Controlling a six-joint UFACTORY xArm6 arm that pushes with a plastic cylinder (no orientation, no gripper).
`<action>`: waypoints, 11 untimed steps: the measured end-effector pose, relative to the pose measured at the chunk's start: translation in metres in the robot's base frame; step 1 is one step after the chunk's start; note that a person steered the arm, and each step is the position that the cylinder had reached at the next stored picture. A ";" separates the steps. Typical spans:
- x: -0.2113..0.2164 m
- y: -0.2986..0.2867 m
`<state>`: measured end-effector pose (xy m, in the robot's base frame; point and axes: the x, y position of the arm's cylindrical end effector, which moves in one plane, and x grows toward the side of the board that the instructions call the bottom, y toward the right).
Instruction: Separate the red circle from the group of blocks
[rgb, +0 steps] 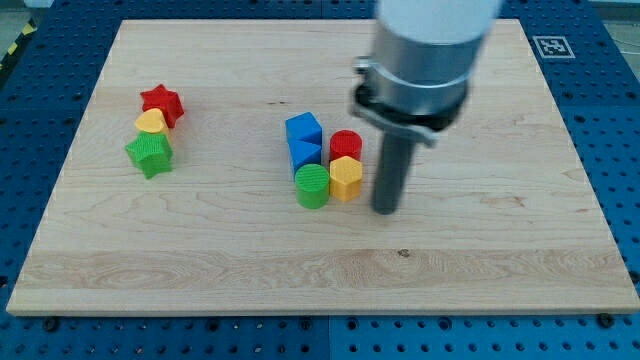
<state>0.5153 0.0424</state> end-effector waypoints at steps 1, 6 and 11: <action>-0.001 -0.007; -0.035 0.054; -0.051 -0.054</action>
<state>0.4640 -0.0116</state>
